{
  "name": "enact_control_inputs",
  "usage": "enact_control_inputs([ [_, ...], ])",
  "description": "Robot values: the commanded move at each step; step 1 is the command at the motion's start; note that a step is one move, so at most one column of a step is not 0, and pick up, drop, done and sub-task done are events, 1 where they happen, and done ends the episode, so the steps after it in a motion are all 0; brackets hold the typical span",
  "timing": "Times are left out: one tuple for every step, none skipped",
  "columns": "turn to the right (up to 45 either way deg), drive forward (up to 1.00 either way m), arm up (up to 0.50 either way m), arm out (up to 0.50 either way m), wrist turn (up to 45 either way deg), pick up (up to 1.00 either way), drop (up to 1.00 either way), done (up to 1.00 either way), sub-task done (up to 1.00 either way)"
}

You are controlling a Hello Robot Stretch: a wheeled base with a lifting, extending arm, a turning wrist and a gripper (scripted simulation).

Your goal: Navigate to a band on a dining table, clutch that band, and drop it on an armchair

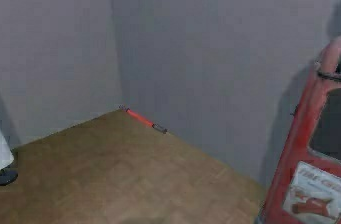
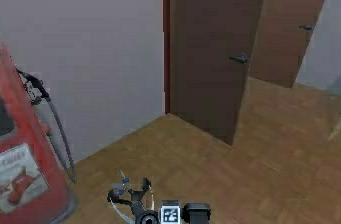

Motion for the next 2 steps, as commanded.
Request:
enact_control_inputs([
  [42.0,0.00,0.00,0.00,0.0,0.00,0.00,0.00,0.00],
  [3.0,0.00,0.00,0.00,0.0,0.00,0.00,0.00,0.00],
])
